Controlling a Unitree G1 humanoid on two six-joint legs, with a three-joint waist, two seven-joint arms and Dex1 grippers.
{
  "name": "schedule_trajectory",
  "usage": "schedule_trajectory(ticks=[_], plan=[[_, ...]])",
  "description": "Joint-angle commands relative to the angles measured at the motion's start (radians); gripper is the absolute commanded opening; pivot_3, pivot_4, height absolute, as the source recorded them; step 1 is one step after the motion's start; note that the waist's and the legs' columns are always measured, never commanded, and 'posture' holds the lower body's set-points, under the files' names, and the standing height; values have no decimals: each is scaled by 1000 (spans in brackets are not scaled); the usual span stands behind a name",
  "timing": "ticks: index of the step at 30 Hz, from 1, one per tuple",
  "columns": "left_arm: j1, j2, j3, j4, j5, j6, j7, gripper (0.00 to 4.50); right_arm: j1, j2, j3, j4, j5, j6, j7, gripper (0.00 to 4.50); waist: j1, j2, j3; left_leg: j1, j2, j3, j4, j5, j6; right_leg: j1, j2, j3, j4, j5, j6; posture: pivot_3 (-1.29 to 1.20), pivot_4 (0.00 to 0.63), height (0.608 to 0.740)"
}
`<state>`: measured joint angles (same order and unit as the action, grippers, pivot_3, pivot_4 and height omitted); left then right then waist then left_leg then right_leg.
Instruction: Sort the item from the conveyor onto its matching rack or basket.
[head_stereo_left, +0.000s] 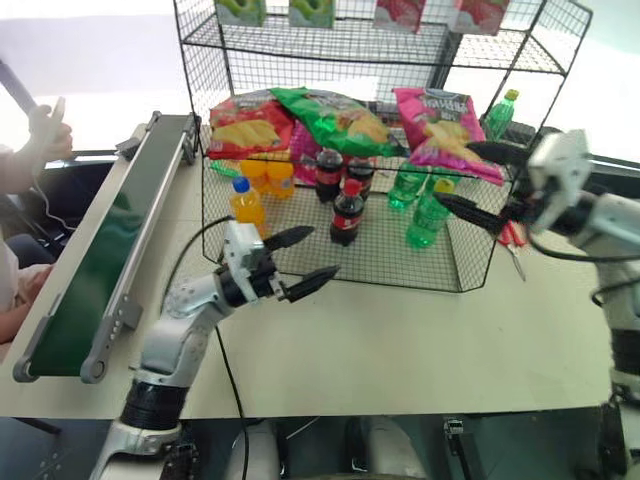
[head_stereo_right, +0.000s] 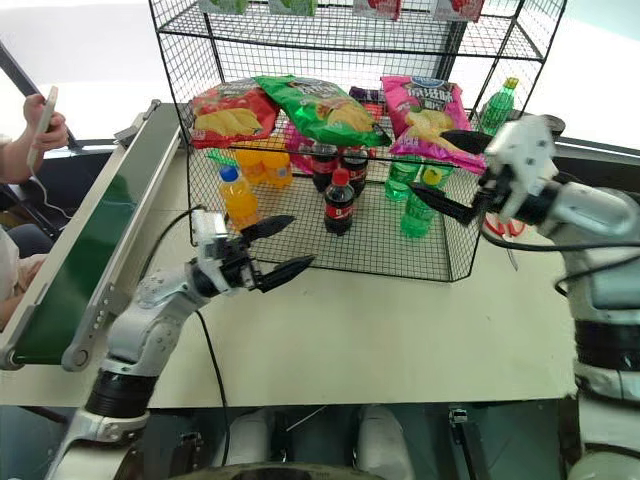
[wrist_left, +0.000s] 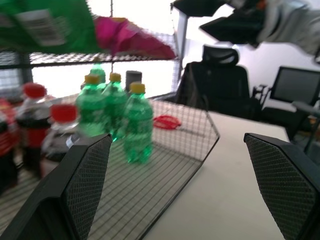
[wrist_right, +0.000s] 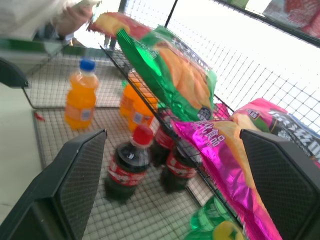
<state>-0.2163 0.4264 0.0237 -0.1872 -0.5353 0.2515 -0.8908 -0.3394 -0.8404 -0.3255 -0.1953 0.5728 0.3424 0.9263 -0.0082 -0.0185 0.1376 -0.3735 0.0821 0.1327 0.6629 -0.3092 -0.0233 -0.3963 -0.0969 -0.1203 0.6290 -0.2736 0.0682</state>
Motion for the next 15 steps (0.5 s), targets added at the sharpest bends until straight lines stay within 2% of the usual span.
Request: schedule_trajectory(ticks=[1,4,7,12,15], plan=[[30,73,105,-65,-54,38,1,4500,170,22,-146,-195,165,122,-33,4446,0,0,0,0,0,0,0,-1,1,0,0,0,0,0,0,0,150,726],[80,151,174,-81,-59,66,-3,4500,369,65,-202,-307,219,154,-29,4446,0,0,0,0,0,0,1,-2,3,1,-1,0,0,0,0,0,150,726],[153,241,240,-59,-26,55,-24,4500,539,110,-244,-365,209,120,-7,4446,-1,1,0,1,0,0,0,-2,3,1,-1,0,0,0,0,0,150,726],[204,312,296,6,-11,19,-73,4500,627,112,-283,-343,184,71,34,4446,-2,1,0,1,0,2,0,-2,3,-1,-1,2,-1,0,-1,0,150,726],[213,350,308,53,2,42,-77,4500,631,102,-278,-332,178,55,45,4446,-2,0,0,1,0,1,0,-2,3,-1,-1,2,0,-2,-4,0,150,726]])
